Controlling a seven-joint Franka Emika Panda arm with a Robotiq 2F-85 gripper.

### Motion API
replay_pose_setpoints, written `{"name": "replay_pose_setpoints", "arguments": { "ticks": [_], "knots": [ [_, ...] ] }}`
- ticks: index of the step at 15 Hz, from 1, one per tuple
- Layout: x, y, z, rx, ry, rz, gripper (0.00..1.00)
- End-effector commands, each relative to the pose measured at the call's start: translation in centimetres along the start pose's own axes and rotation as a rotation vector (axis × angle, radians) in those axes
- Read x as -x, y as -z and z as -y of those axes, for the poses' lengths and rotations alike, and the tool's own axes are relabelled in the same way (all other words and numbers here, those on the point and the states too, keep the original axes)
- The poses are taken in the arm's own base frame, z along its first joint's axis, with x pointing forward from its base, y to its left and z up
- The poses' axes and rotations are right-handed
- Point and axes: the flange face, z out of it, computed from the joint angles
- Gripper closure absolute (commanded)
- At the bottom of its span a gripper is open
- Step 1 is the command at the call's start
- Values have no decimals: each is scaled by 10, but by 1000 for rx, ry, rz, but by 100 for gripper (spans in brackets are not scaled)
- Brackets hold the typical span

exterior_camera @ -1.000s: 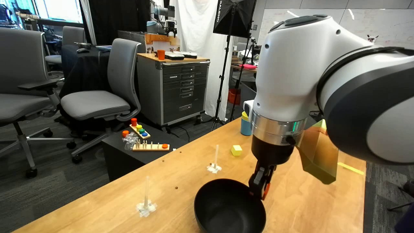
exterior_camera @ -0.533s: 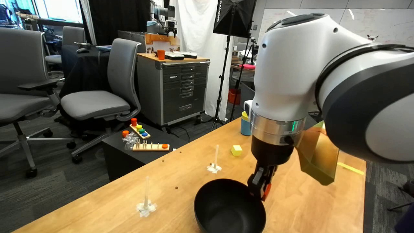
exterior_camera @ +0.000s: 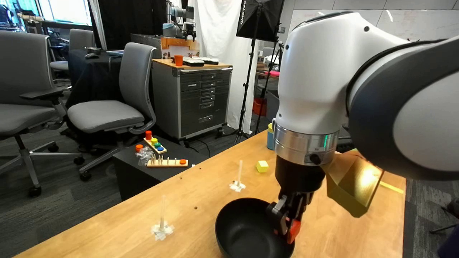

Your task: Pick the orange and yellow cubes and put them in the bowl

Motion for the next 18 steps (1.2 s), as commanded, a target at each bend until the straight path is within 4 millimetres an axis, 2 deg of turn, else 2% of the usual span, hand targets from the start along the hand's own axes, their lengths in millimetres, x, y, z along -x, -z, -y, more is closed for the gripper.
{"name": "replay_pose_setpoints", "arguments": {
  "ticks": [1,7,18],
  "knots": [
    [-6,8,0,5,-61,-38,83],
    [-12,11,-4,28,-87,-94,83],
    [-9,10,-6,62,-118,-68,83]
  ]
}}
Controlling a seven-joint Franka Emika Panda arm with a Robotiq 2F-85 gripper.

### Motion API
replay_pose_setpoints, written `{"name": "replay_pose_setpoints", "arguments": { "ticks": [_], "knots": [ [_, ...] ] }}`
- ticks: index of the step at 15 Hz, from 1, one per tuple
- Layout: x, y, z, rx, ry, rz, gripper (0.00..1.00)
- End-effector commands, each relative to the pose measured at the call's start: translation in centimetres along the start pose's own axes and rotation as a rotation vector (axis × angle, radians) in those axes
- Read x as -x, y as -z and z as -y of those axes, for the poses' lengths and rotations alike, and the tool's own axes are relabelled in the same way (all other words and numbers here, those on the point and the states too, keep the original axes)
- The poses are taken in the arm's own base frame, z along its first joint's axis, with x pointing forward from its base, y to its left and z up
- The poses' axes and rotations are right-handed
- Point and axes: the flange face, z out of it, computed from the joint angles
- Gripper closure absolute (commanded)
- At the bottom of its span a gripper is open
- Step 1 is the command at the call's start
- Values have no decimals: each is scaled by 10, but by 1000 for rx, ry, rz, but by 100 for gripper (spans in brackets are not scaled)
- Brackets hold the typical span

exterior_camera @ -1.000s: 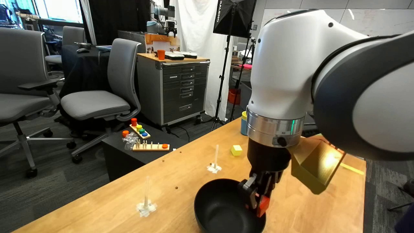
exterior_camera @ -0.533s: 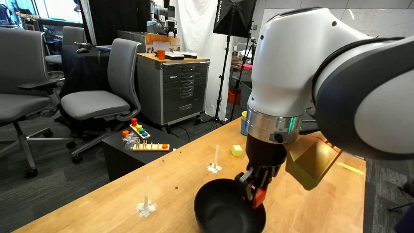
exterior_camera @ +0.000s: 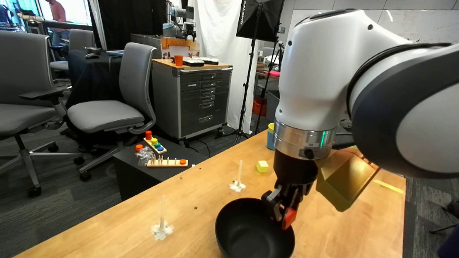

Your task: Pick the orange and yellow cubes and put them in the bowl

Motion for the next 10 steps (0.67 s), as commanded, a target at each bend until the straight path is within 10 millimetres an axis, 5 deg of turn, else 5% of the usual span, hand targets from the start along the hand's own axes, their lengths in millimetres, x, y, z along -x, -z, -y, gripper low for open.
{"name": "replay_pose_setpoints", "arguments": {
  "ticks": [1,2,5,10],
  "knots": [
    [-1,6,3,19,-24,-3,75],
    [-1,6,3,18,-26,-4,71],
    [-1,6,4,15,-30,-5,35],
    [-1,6,4,10,-41,-7,1]
  ]
}}
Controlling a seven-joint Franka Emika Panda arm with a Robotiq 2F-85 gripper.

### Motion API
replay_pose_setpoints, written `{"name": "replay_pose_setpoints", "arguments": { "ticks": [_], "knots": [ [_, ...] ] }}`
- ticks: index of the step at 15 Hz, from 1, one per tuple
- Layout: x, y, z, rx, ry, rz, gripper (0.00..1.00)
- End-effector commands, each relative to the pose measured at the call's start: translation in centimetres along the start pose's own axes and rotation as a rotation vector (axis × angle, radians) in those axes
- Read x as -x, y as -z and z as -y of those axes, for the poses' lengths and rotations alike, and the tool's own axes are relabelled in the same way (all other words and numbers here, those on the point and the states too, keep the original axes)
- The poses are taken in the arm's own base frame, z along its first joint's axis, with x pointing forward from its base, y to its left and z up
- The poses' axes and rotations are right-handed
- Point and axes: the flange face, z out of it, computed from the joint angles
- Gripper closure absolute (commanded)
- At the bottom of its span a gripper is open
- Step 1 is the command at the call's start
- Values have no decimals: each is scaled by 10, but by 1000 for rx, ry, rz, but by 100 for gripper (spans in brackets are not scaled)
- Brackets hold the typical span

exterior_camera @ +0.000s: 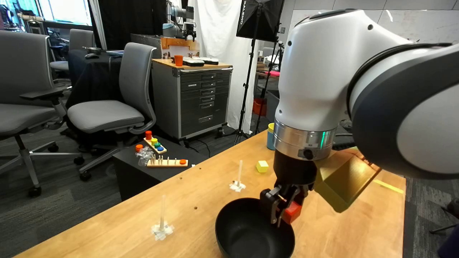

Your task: Pick the orange and yellow cubes and put them in the bowl

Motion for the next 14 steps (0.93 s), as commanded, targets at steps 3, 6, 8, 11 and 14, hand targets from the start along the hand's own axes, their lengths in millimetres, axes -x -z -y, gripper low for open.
{"name": "replay_pose_setpoints", "arguments": {
  "ticks": [3,6,8,11,14],
  "knots": [
    [-2,6,3,11,-21,-10,0],
    [-2,6,3,10,-29,-12,0],
    [-2,6,3,10,-36,-12,1],
    [-2,6,4,7,-47,-11,0],
    [-2,6,4,12,-79,-14,0]
  ]
}}
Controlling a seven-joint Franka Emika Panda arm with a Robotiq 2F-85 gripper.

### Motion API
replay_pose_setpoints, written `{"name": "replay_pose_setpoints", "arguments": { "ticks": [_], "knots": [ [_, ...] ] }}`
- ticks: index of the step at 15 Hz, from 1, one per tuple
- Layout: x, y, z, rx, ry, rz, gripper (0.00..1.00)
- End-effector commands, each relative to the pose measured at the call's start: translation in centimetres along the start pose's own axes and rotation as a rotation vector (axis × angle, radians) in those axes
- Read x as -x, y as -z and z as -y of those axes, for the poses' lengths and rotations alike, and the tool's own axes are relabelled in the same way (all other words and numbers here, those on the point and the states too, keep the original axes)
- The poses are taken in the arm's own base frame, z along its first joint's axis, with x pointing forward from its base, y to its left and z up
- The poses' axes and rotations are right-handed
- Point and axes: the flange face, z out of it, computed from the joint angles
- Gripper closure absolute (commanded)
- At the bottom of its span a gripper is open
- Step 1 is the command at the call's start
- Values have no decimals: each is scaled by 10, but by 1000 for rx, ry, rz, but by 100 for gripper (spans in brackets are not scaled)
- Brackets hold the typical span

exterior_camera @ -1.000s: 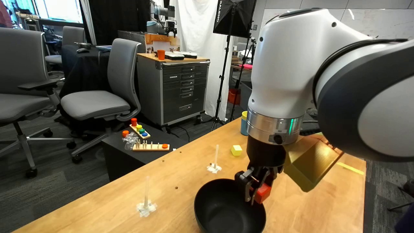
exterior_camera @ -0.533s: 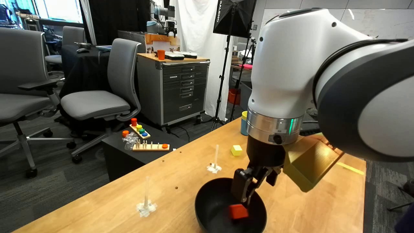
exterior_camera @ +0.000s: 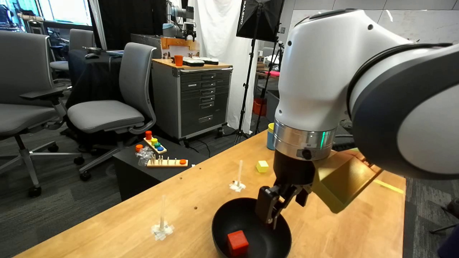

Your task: Pick the orange and yellow cubes and put them in the bowl

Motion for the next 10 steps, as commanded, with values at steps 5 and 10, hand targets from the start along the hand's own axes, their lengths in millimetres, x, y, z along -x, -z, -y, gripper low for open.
{"name": "replay_pose_setpoints", "arguments": {
  "ticks": [5,10],
  "knots": [
    [0,0,1,-2,-53,3,0],
    [0,0,1,-2,-62,3,0]
  ]
}}
